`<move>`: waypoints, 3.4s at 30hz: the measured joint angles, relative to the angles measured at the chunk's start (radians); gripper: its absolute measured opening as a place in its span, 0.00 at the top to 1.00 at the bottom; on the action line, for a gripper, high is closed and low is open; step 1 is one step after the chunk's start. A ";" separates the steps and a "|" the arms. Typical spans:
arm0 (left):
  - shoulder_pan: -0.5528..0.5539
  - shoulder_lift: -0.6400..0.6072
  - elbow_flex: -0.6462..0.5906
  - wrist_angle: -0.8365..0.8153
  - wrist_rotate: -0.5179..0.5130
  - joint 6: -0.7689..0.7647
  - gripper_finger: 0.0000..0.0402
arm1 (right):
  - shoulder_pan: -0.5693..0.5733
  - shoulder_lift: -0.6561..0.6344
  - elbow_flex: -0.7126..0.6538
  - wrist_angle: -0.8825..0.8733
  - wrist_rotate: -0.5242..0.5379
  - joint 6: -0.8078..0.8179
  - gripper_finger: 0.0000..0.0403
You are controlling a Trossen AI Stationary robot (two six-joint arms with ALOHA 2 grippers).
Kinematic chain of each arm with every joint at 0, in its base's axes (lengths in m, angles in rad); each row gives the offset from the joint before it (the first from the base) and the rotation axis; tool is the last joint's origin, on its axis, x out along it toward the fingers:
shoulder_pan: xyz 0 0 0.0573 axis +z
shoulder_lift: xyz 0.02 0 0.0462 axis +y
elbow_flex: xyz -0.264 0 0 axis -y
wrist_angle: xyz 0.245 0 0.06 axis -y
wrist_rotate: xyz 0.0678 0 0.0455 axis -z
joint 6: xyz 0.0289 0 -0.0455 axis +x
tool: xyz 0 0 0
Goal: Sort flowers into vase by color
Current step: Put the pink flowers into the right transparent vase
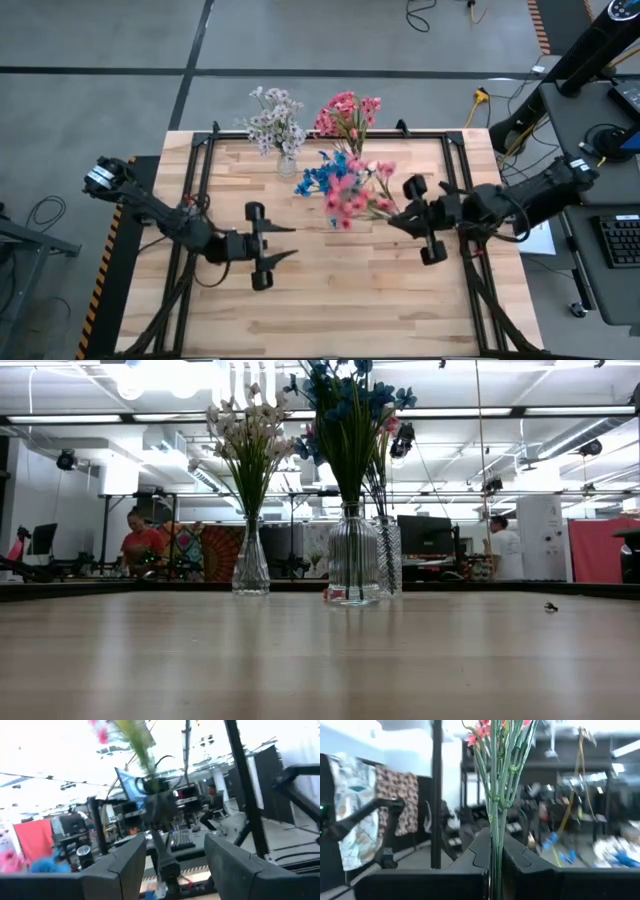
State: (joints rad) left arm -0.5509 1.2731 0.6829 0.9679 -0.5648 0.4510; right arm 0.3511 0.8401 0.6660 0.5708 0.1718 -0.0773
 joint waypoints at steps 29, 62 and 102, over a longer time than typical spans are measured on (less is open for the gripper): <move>0.146 0.568 0.468 -0.029 0.134 -0.065 0.43 | 0.004 0.581 0.059 0.804 -0.281 -0.110 0.98; 0.271 0.587 0.512 -0.128 0.477 -0.224 0.60 | -0.005 0.560 0.060 0.682 -0.188 -0.163 0.98; 0.280 0.547 0.515 -0.263 0.362 -0.154 0.99 | 0.001 0.420 0.060 0.390 -0.169 -0.071 0.88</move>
State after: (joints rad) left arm -0.2711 1.8203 1.1980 0.7052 -0.2027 0.2966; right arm 0.3517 1.2598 0.7261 0.9603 0.0024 -0.1486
